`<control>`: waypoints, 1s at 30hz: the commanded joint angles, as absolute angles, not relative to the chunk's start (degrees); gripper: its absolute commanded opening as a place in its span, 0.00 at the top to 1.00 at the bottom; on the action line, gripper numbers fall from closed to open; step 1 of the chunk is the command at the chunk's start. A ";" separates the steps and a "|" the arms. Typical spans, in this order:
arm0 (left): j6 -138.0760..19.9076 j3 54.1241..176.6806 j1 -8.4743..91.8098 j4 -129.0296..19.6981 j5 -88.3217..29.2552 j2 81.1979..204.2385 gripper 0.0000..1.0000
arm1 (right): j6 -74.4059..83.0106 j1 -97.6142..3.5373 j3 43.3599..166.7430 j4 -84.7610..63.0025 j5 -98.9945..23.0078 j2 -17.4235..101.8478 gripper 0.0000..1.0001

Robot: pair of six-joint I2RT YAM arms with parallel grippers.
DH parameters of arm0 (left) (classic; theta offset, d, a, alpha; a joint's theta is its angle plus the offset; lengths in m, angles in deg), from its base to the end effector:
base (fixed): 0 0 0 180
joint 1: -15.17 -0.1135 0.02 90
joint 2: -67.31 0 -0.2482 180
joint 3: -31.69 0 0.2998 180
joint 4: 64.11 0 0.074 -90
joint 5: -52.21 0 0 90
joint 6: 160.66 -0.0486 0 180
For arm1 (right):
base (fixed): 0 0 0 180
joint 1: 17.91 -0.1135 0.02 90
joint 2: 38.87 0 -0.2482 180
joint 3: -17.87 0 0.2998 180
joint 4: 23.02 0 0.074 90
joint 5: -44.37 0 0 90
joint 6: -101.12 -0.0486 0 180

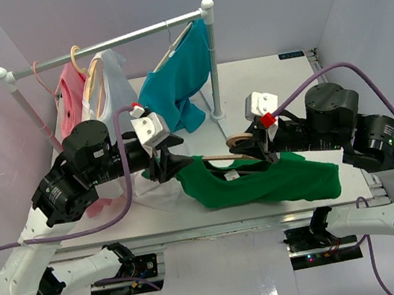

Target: Place the t-shirt on the hanger

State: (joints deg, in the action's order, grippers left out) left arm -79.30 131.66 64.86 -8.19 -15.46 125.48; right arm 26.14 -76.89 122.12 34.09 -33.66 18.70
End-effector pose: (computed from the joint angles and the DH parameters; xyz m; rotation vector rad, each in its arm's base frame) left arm 0.1334 -0.1858 0.4952 1.1576 1.4863 -0.8531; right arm 0.1007 0.1870 0.5191 -1.2096 1.3439 0.7365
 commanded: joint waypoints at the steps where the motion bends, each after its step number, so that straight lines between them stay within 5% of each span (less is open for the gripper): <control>1: -80.81 130.86 65.09 -7.03 -10.03 124.00 0.38 | 25.62 -76.89 123.95 31.24 -27.27 19.36 0.92; 14: -82.59 129.02 65.09 -4.32 0.55 125.11 0.39 | 25.98 -76.80 126.56 24.97 -15.90 28.08 0.92; 30: -83.95 123.84 65.09 0.15 -0.16 126.69 0.44 | 22.49 -76.80 122.06 16.09 -12.72 28.56 0.92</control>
